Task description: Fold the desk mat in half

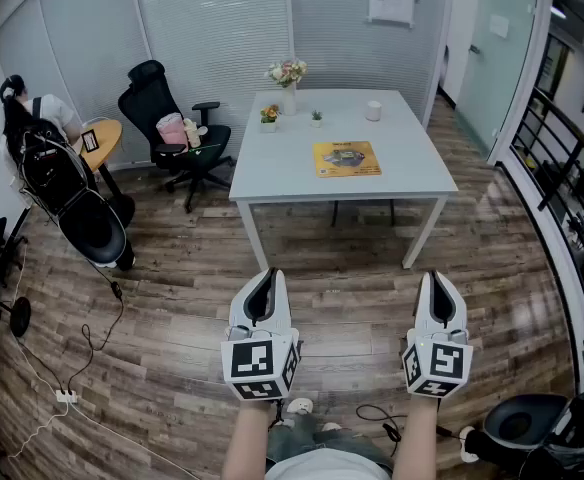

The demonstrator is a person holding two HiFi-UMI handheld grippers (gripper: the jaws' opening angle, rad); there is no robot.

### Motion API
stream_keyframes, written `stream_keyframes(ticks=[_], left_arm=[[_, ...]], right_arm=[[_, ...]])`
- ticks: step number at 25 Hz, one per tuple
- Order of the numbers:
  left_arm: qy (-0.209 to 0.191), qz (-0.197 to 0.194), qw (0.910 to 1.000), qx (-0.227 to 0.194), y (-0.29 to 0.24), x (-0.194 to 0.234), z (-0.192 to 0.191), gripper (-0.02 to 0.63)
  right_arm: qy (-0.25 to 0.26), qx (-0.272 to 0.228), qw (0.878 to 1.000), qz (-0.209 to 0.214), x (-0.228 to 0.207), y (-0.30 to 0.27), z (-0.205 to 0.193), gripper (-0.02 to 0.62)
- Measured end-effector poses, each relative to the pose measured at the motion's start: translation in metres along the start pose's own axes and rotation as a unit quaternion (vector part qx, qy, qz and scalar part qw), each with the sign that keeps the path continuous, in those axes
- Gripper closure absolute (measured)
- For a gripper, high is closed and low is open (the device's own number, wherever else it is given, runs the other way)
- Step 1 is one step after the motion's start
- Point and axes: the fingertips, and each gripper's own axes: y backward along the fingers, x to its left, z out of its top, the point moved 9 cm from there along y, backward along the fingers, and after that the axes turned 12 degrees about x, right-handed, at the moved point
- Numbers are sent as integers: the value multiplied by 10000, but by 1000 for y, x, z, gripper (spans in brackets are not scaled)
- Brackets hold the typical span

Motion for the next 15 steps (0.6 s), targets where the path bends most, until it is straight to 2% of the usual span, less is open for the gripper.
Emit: stream_keyframes(ticks=[15], left_arm=[[54,-24,10000,44,-10,19,-1,598]], right_arm=[[-1,102,9999,-23,13,-13,-3,569]])
